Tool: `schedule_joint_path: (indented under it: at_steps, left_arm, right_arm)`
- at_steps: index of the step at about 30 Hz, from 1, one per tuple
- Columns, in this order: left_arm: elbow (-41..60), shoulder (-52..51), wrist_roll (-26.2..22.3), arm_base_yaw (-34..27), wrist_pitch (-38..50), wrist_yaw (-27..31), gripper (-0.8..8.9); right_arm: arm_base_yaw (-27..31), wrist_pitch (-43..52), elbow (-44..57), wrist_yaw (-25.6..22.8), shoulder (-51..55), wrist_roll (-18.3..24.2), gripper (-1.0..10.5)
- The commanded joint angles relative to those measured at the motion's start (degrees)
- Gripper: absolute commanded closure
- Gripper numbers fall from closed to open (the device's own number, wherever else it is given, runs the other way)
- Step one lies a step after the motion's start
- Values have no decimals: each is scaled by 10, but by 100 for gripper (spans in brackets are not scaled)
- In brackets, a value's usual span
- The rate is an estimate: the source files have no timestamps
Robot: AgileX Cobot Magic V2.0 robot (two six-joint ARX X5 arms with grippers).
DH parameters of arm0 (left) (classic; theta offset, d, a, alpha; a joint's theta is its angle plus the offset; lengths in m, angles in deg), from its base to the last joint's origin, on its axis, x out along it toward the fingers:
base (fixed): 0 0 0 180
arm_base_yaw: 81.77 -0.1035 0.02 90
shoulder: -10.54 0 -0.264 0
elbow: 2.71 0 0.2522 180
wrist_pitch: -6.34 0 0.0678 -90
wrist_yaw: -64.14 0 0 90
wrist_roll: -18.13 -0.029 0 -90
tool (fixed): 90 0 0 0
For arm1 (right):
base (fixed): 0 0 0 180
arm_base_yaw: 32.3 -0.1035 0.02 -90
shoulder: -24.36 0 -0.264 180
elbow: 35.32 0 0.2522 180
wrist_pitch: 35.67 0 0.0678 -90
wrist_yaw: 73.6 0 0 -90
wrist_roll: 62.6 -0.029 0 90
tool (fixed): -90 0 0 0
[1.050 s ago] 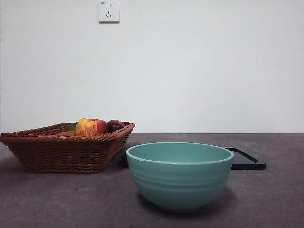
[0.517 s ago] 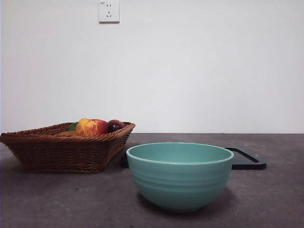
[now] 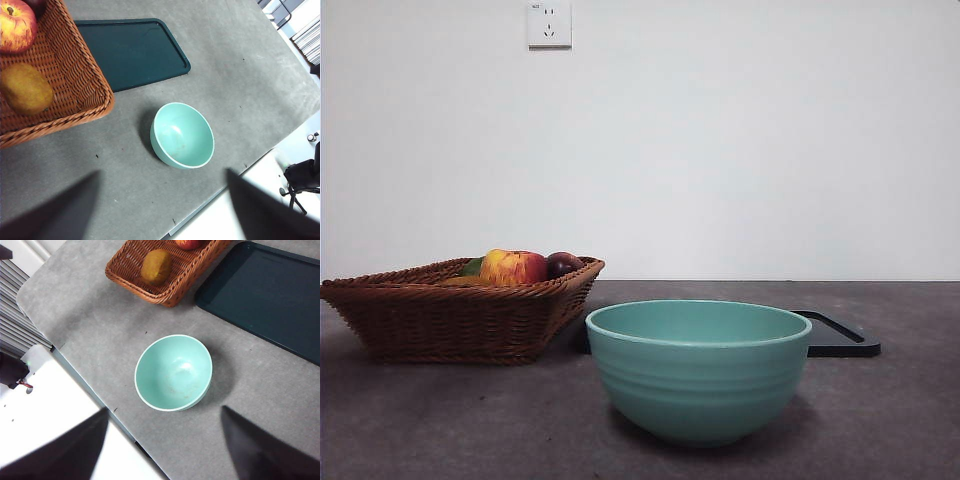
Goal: Pick up the wifruite, put it on the bowl, pick up the plate, put it on desk
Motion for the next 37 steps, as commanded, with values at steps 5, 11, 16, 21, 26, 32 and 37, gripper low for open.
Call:
schedule_joint_path:
  at_steps: [5,11,16,21,26,32,37]
  left_arm:
    - [-11,3,-2,2,3,-2,335]
    - [-11,8,1,2,3,2,343]
    - [-15,27,2,2,4,33,344]
    - [-34,62,3,6,5,70,345]
    - [-69,117,5,18,17,110,347]
    - [-110,198,20,44,47,167,354]
    - [-144,279,19,72,52,235,357]
  right_arm:
    - [-3,5,-10,2,-3,-2,535]
    - [-3,5,-10,2,-3,-2,536]
    - [-3,5,-10,2,-4,-2,536]
    - [-3,5,-10,2,-4,-2,536]
    - [-3,5,-10,2,-4,-2,536]
    - [-3,5,-10,2,-4,-2,536]
    - [-3,5,-10,2,-4,-2,536]
